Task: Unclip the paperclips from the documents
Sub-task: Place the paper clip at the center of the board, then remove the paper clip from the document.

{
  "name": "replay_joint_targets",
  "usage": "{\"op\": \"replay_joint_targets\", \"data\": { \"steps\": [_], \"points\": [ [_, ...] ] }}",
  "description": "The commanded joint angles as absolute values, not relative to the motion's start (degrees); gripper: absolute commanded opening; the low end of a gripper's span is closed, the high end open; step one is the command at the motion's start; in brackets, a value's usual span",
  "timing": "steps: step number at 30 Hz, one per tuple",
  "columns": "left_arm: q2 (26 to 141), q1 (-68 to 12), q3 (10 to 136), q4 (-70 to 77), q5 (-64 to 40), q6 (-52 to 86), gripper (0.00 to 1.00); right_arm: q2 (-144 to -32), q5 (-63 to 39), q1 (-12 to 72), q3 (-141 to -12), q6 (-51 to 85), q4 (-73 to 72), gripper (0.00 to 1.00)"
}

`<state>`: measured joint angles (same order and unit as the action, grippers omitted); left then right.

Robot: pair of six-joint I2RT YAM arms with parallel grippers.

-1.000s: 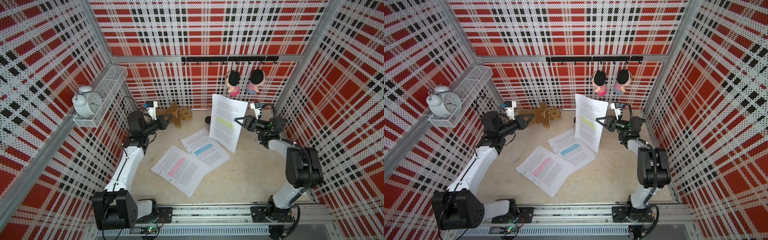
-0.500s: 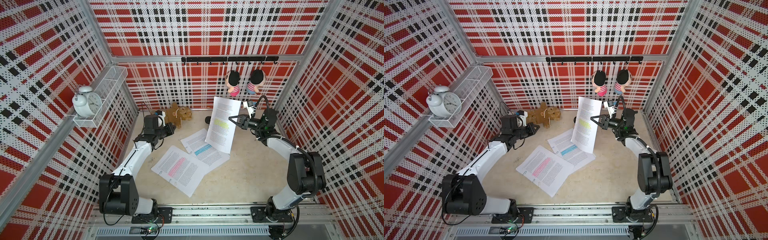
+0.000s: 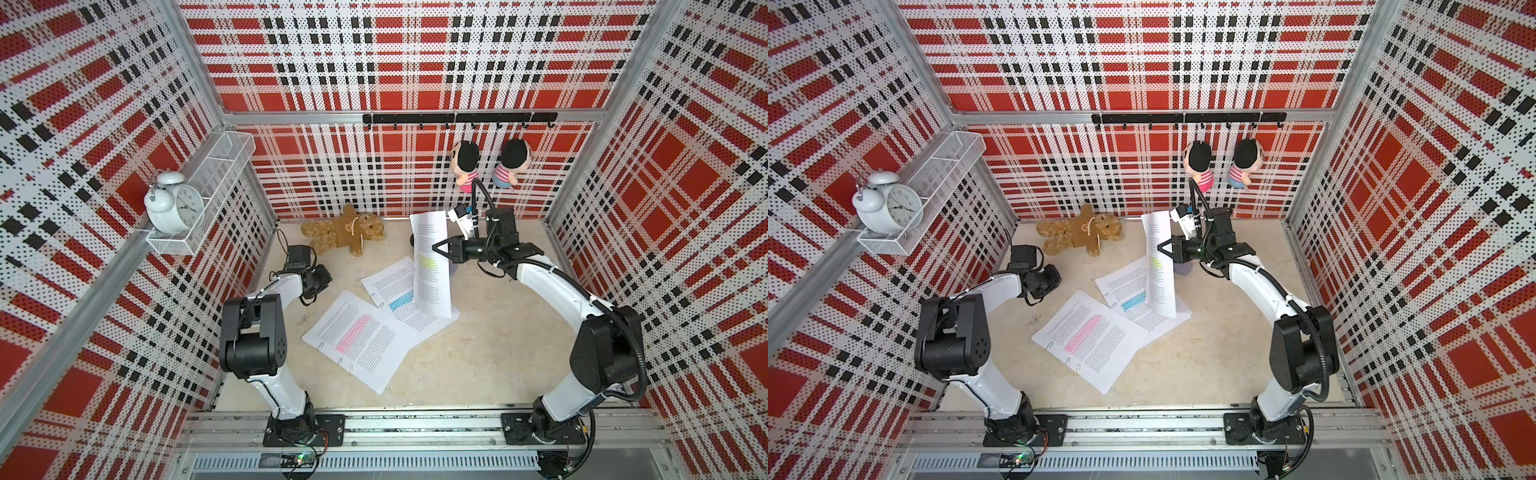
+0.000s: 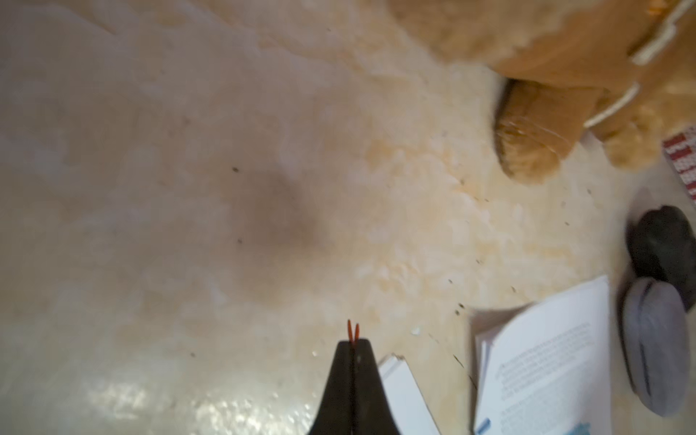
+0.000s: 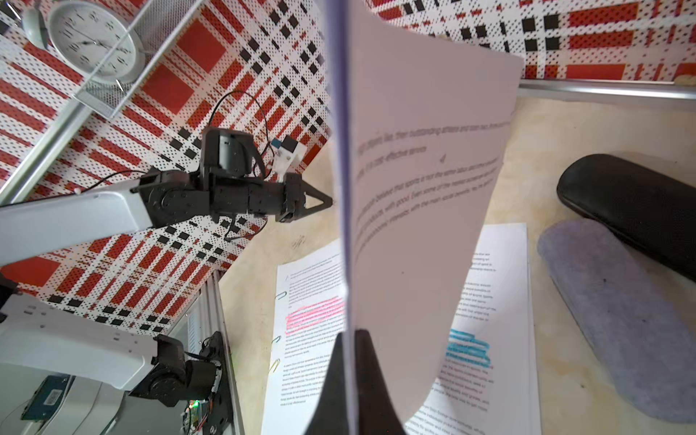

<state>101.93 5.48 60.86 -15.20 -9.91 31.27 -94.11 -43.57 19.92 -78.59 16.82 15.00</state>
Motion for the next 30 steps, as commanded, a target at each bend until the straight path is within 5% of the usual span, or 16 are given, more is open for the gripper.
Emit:
{"op": "replay_joint_targets", "data": {
  "steps": [1,5,10,16,22,30],
  "points": [
    [105.33,6.37,64.84,-12.76,-9.13,31.11,0.07,-92.33,-39.22,21.74,-81.21,15.29,20.55,0.00],
    [107.99,7.02,67.05,-12.66,-9.93,31.58,0.43,-93.87,-35.68,23.83,-85.84,15.01,27.73,0.00],
    [106.00,7.21,67.35,-12.74,-9.77,33.13,0.68,-93.30,-32.57,26.97,-87.35,13.83,28.93,0.00],
    [98.38,5.93,65.53,-10.25,-11.32,36.01,0.69,-92.44,-24.60,29.97,-89.46,15.09,31.91,0.00],
    [95.01,-1.50,68.58,-5.53,-16.68,33.62,0.79,-99.05,-28.49,31.21,-101.63,11.48,43.47,0.00],
    [96.05,-8.07,65.90,21.93,-35.17,47.83,0.86,-103.35,-27.02,32.26,-114.35,11.00,50.71,0.00]
  ]
}}
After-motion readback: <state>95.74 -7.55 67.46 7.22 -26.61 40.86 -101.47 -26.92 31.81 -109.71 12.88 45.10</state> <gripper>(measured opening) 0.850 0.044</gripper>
